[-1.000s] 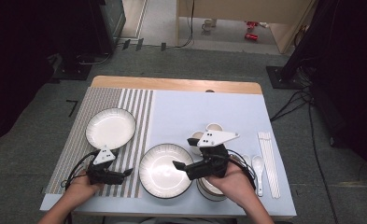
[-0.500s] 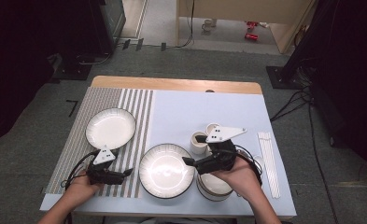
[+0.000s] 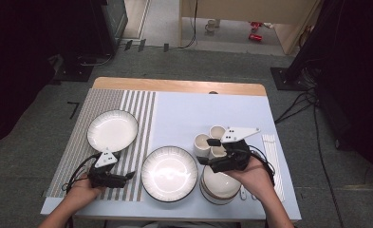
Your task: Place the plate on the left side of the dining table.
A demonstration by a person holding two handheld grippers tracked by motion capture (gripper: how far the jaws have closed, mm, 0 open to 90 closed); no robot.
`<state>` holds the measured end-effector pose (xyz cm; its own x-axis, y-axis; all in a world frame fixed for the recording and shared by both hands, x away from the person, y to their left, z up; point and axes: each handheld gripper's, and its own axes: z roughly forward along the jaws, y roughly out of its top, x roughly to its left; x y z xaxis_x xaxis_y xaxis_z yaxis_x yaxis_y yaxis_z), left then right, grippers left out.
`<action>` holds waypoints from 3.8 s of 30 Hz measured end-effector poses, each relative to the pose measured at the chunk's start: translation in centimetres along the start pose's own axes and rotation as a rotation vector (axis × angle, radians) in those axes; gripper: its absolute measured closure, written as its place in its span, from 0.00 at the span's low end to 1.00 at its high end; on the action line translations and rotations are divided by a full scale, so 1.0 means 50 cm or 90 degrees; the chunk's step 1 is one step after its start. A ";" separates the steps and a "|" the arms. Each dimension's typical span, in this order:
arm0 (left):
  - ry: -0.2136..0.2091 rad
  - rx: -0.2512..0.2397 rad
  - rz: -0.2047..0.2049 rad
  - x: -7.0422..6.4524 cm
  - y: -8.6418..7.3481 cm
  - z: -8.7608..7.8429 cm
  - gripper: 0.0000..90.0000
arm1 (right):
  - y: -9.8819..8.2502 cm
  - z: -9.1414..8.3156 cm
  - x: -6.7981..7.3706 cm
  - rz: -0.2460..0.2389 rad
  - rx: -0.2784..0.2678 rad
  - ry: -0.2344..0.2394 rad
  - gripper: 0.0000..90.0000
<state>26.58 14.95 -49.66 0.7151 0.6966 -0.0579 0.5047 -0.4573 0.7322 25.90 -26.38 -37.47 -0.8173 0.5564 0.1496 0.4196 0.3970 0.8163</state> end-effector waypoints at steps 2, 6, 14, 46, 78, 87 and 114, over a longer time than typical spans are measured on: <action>0.000 0.001 0.001 0.000 0.000 0.000 0.15 | -0.006 -0.004 -0.006 0.002 0.003 0.001 0.34; 0.001 0.002 0.003 0.000 0.000 0.000 0.15 | -0.016 -0.005 -0.012 -0.014 0.013 0.007 0.37; 0.002 0.000 0.002 -0.001 0.000 0.000 0.15 | -0.032 -0.001 -0.016 -0.025 0.023 0.017 0.41; 0.001 0.001 0.003 0.000 0.000 0.000 0.15 | -0.101 -0.048 -0.056 0.034 0.007 0.022 0.57; 0.001 0.000 0.001 0.000 0.000 0.000 0.15 | -0.145 -0.046 -0.077 0.064 0.058 0.036 0.85; 0.002 0.001 0.003 0.000 0.000 0.000 0.15 | -0.144 -0.037 -0.078 0.049 0.070 0.042 0.86; 0.002 0.001 0.002 0.000 0.000 0.000 0.15 | -0.137 -0.041 -0.095 0.128 0.082 0.062 0.92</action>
<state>26.58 14.93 -49.66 0.7156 0.6964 -0.0537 0.5029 -0.4603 0.7316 26.11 -33.24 -42.63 -0.7438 0.5630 0.3603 0.6196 0.3784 0.6877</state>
